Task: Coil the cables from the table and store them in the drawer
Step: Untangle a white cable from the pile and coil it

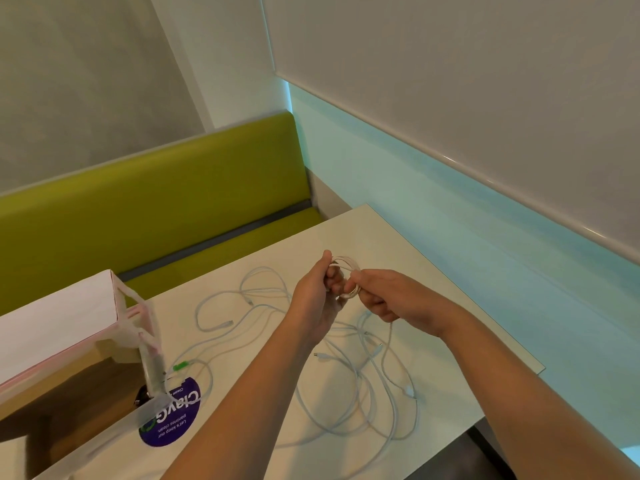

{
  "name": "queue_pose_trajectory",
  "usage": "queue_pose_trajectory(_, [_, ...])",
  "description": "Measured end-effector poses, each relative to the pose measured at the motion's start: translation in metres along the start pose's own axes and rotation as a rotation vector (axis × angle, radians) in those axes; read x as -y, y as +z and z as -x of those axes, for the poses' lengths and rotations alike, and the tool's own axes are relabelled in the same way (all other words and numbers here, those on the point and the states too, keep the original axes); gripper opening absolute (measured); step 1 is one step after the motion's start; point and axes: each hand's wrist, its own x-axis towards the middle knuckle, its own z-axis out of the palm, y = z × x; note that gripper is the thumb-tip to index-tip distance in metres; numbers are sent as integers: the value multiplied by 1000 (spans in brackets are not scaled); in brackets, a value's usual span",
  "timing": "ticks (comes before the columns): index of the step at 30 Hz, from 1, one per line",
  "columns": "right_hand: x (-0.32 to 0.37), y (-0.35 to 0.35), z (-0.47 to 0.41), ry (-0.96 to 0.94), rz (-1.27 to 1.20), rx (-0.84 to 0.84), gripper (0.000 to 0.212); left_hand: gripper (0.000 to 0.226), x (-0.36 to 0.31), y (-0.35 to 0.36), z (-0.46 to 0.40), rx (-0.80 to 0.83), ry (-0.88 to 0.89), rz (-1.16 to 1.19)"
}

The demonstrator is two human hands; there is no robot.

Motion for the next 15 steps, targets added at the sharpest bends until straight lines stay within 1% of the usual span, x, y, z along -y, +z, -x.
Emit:
queue_pose_trajectory(3, [-2,1,-1,-22,16,-23,32,47,-2,0,-1,16,1,4])
queue_pose_trajectory(5, [-2,1,-2,-28,39,-62,31,45,-2,-1,0,34,14,-56])
queue_pose_trajectory(6, [-2,0,-2,-25,47,-78,30,44,-3,-3,0,36,33,-146])
queue_pose_trajectory(8, [-5,-3,-2,-15,80,-103,31,43,-7,-4,2,10,102,-466])
queue_pose_trajectory(10, [-7,-6,-1,-7,158,-112,32,41,-12,-5,4,-20,232,-737])
queue_pose_trajectory(12, [-8,-6,0,0,261,-124,34,38,-19,-2,5,-4,374,-832])
queue_pose_trajectory(13, [-9,-5,-1,0,320,-142,35,38,-21,0,6,3,409,-855])
queue_pose_trajectory(15, [-8,-4,-4,3,437,-201,35,39,-23,5,9,-15,415,-888])
